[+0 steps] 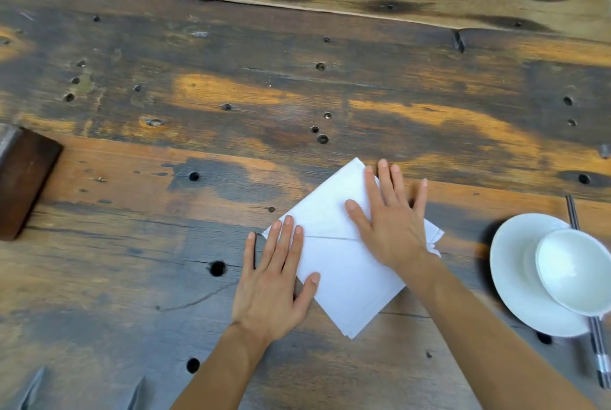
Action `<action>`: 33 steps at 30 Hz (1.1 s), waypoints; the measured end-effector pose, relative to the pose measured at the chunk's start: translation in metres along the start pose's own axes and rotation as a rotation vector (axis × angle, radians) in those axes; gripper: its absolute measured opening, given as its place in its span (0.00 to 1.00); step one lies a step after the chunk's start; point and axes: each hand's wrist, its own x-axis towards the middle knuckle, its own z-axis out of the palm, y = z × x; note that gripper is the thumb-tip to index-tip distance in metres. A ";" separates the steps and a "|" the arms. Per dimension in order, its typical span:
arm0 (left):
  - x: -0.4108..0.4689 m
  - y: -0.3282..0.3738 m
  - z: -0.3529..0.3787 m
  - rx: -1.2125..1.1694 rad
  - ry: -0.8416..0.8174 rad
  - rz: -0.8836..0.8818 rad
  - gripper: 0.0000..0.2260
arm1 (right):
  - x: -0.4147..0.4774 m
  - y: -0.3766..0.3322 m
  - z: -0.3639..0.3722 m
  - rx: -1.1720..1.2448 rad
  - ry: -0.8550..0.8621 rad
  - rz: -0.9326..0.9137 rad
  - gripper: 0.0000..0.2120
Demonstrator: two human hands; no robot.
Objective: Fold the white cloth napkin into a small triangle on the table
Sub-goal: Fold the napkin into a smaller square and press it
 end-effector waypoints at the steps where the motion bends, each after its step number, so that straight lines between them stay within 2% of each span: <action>1: 0.000 0.000 0.000 -0.004 0.002 -0.006 0.34 | -0.002 -0.007 -0.001 0.020 0.030 -0.072 0.37; 3: -0.001 -0.001 0.001 -0.003 -0.008 -0.022 0.35 | -0.008 -0.029 0.000 0.100 0.033 -0.322 0.37; 5: -0.001 -0.001 0.002 0.018 -0.037 -0.030 0.36 | -0.012 -0.052 0.005 0.133 -0.073 -0.576 0.35; 7: 0.000 -0.001 0.003 0.033 -0.061 -0.029 0.36 | -0.013 -0.063 0.011 0.086 -0.150 -0.698 0.35; 9: 0.000 -0.001 0.003 0.026 -0.058 -0.029 0.36 | -0.008 -0.058 0.017 0.031 -0.153 -0.723 0.36; 12: 0.000 -0.001 0.001 0.015 -0.039 -0.031 0.36 | 0.007 -0.038 0.013 -0.004 -0.129 -0.671 0.37; 16: 0.000 0.000 0.000 0.012 -0.035 -0.031 0.36 | 0.035 -0.006 -0.001 -0.014 -0.077 -0.414 0.37; 19: 0.000 0.000 0.000 0.003 -0.030 -0.031 0.36 | 0.041 0.000 -0.005 -0.054 -0.095 -0.363 0.37; 26: 0.000 0.000 0.002 0.037 -0.052 -0.032 0.36 | 0.003 -0.055 0.000 0.044 0.006 -0.252 0.42; 29: 0.001 0.000 0.003 0.078 -0.065 -0.025 0.39 | -0.041 -0.101 0.011 0.138 -0.117 -0.310 0.45; 33: 0.002 0.002 0.005 0.110 -0.072 -0.033 0.41 | -0.066 -0.111 0.025 0.151 -0.111 -0.163 0.46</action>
